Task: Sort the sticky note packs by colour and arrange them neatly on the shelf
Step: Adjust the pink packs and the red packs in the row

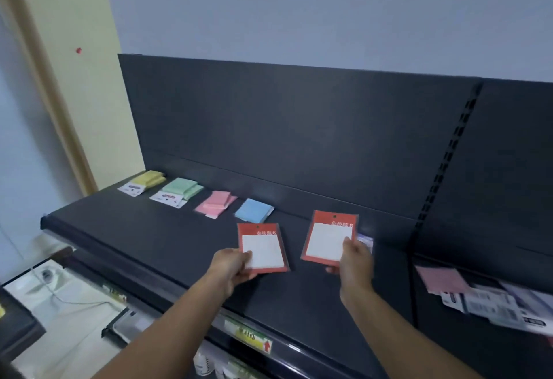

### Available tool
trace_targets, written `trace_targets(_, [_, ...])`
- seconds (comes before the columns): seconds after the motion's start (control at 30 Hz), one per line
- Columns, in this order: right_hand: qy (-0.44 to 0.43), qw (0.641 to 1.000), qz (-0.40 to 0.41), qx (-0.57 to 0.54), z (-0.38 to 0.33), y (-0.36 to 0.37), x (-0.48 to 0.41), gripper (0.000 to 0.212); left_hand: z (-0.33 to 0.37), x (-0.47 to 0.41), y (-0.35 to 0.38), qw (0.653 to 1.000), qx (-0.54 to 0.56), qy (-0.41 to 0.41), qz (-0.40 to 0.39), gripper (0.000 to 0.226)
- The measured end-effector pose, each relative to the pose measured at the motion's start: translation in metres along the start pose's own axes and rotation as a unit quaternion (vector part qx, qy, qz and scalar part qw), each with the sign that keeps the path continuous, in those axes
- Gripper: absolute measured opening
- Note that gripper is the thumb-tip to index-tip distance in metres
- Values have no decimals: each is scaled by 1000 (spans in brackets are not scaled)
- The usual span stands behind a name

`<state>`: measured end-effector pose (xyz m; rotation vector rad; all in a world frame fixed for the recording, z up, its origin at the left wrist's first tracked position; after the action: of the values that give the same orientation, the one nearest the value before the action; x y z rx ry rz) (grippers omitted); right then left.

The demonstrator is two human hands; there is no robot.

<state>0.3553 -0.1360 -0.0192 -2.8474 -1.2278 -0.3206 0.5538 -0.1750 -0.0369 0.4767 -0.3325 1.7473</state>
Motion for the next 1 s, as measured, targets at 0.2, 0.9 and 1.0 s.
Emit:
trace_targets(0.2, [12,998,-36,43,2,14,-44,17,14,-40,58,996,-81,3,-45,6])
trace_targets(0.9, [-106,847,-120,507,36,83,-89,45,36,-119,94,818,-502,245,-137,11])
trace_targets(1.0, [-142,779,-112,600,30,95,-79,42,32,-127,85,847,-450,238,-156,8])
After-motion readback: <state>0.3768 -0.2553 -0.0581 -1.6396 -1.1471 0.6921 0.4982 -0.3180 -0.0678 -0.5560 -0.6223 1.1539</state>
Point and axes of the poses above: each hand's wrist, its own x-axis away from the middle knuckle, its own y-axis out of the palm, z = x × y, the point moved 1 cm from there along -x, towards the middle knuckle, and after that the axes turned 5 degrees about z, right-handed, at the moved point
